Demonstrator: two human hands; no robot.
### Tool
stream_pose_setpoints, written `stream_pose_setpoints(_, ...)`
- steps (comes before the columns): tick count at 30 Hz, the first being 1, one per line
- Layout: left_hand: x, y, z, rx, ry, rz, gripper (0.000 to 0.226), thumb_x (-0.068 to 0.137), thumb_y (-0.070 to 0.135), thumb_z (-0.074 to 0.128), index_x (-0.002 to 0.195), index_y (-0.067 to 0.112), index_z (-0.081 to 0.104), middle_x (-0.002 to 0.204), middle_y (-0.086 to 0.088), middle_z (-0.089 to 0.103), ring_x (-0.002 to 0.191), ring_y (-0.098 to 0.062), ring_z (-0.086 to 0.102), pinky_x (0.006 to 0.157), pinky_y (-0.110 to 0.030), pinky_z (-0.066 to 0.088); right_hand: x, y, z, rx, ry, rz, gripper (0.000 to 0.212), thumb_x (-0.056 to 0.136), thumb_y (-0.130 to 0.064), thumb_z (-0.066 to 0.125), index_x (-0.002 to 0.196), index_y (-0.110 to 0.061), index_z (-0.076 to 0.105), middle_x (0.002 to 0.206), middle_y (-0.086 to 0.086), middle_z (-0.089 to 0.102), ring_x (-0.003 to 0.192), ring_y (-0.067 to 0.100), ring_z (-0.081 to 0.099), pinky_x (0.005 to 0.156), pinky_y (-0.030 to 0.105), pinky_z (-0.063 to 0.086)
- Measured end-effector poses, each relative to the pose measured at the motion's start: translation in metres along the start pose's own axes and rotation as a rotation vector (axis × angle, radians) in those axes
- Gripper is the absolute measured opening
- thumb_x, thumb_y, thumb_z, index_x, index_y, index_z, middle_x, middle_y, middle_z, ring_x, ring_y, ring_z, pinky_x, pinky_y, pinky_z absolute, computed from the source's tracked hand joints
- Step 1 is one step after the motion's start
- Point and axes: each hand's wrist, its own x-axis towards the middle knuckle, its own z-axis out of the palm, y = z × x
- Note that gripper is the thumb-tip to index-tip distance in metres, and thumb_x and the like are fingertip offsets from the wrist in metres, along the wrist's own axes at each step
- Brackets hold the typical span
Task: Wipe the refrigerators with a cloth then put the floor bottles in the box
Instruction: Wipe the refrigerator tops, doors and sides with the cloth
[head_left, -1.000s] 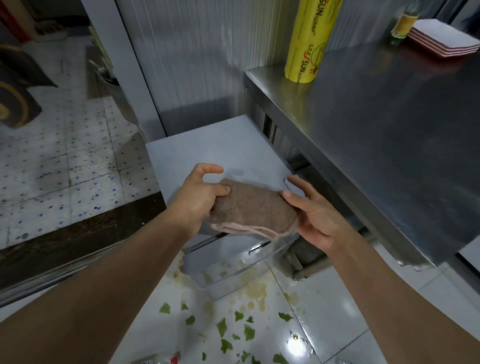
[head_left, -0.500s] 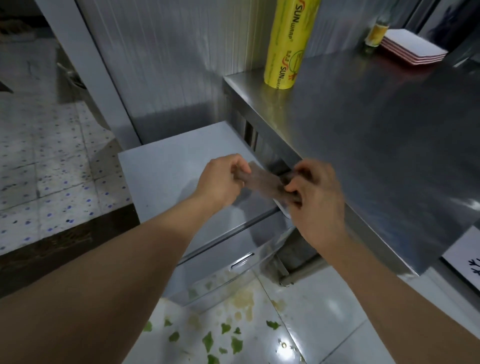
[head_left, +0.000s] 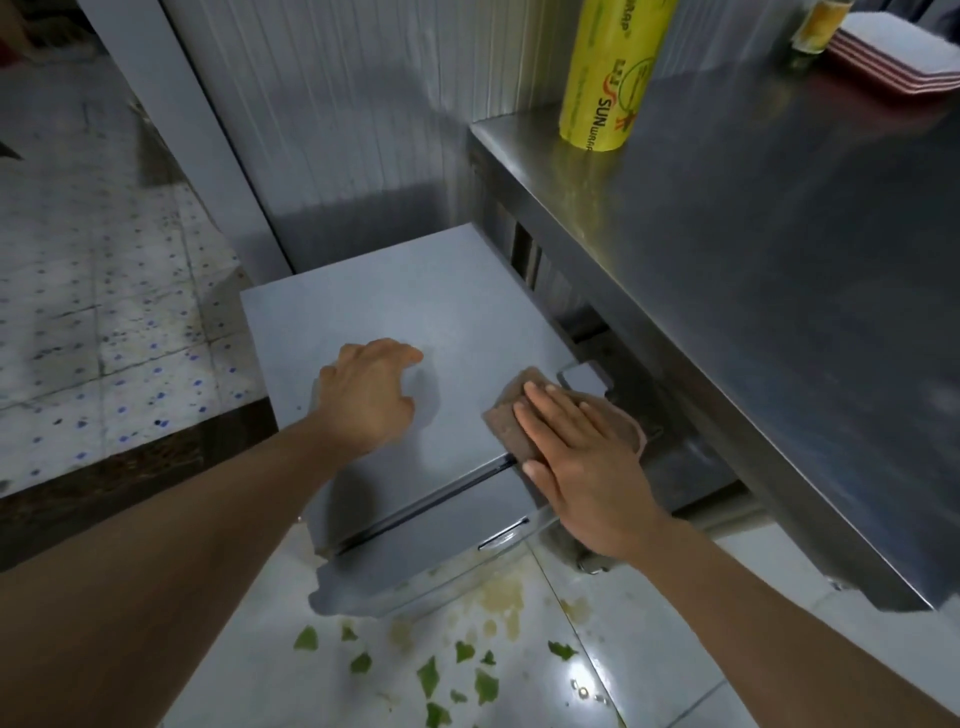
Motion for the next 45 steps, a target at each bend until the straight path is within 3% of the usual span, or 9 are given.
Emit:
stream_pose_setpoints(4,0.018,-0.008,0.003,0.071,0.007,0.001,0.058,0.086,0.029,0.056,0.140,0.033,0.036,0.154,0.003,0.025,0.137,-0.028,0.023,0.108,-0.045,0.024,0.031,-0.003,0.009,-0.058,0.045,0.079,0.058,0.098,-0.041,0.020,0.146,-0.011,0.031,0.153,0.012,0.029,0.141,0.028,0.029,0.114,0.045,0.017)
stream_pose_setpoints(10,0.027,-0.020,0.009,0.060,-0.070,0.005,0.066,0.082,0.040,0.062,0.140,0.036,0.032,0.154,0.006,0.019,0.138,-0.025,0.019,0.107,-0.046,0.021,0.133,0.012,0.002,-0.002,-0.060,0.232,0.060,0.101,-0.039,0.021,0.152,-0.012,0.003,0.160,0.007,-0.004,0.147,0.024,-0.003,0.119,0.043,0.006)
stream_pose_setpoints(18,0.055,-0.056,-0.004,0.036,0.059,-0.097,0.066,0.082,0.039,0.061,0.141,0.031,0.032,0.154,0.003,0.022,0.137,-0.029,0.019,0.107,-0.049,0.021,0.084,0.003,0.002,-0.093,-0.030,0.230,0.063,0.093,-0.040,0.025,0.151,-0.018,0.014,0.160,0.007,0.008,0.146,0.031,0.014,0.115,0.045,0.019)
stream_pose_setpoints(24,0.075,-0.078,-0.002,0.033,0.037,-0.127,0.066,0.081,0.050,0.058,0.139,0.038,0.030,0.156,0.005,0.014,0.138,-0.031,0.014,0.109,-0.052,0.012,0.174,0.018,0.012,-0.005,0.017,0.248,0.060,0.098,-0.031,0.032,0.152,-0.022,0.008,0.161,0.000,-0.001,0.147,0.027,0.005,0.117,0.044,0.015)
stream_pose_setpoints(32,0.075,-0.083,-0.001,0.050,0.041,-0.076,0.061,0.083,0.052,0.052,0.139,0.042,0.030,0.157,0.010,0.013,0.133,-0.026,0.018,0.108,-0.048,0.012,0.227,0.018,0.006,-0.020,0.036,0.168,0.059,0.098,-0.026,0.032,0.152,-0.017,0.012,0.160,0.005,0.006,0.146,0.029,0.012,0.118,0.044,0.018)
stream_pose_setpoints(37,0.070,-0.097,-0.019,-0.072,0.071,-0.045,0.067,0.072,0.032,0.031,0.138,0.029,0.041,0.151,0.008,0.032,0.129,-0.025,0.032,0.103,-0.035,0.023,0.143,-0.073,0.022,0.113,0.053,-0.171,0.059,0.086,-0.028,0.034,0.145,-0.020,0.037,0.155,-0.002,0.030,0.142,0.026,0.029,0.115,0.044,0.025)
stream_pose_setpoints(40,0.064,-0.106,-0.020,-0.019,0.100,-0.067,0.059,0.079,0.024,0.045,0.138,0.027,0.041,0.153,0.004,0.028,0.134,-0.026,0.027,0.106,-0.038,0.020,0.139,-0.073,0.021,0.144,0.055,-0.310,0.055,0.087,-0.024,0.040,0.142,-0.023,0.042,0.152,-0.004,0.034,0.140,0.022,0.032,0.114,0.042,0.024)
stream_pose_setpoints(42,0.063,-0.109,-0.017,0.004,0.084,-0.106,0.060,0.081,0.017,0.054,0.138,0.031,0.039,0.155,0.006,0.021,0.136,-0.026,0.020,0.108,-0.044,0.018,0.169,-0.039,0.016,0.055,0.097,-0.197,0.053,0.091,-0.020,0.043,0.144,-0.018,0.039,0.154,0.003,0.030,0.140,0.025,0.032,0.115,0.043,0.027)
stream_pose_setpoints(45,0.063,-0.112,-0.013,-0.033,0.084,-0.119,0.060,0.083,0.018,0.054,0.138,0.036,0.038,0.155,0.009,0.020,0.136,-0.023,0.018,0.108,-0.047,0.016,0.216,0.009,0.001,0.025,0.060,0.233,0.055,0.098,-0.024,0.035,0.150,-0.015,0.022,0.160,0.006,0.013,0.144,0.027,0.019,0.116,0.041,0.021)
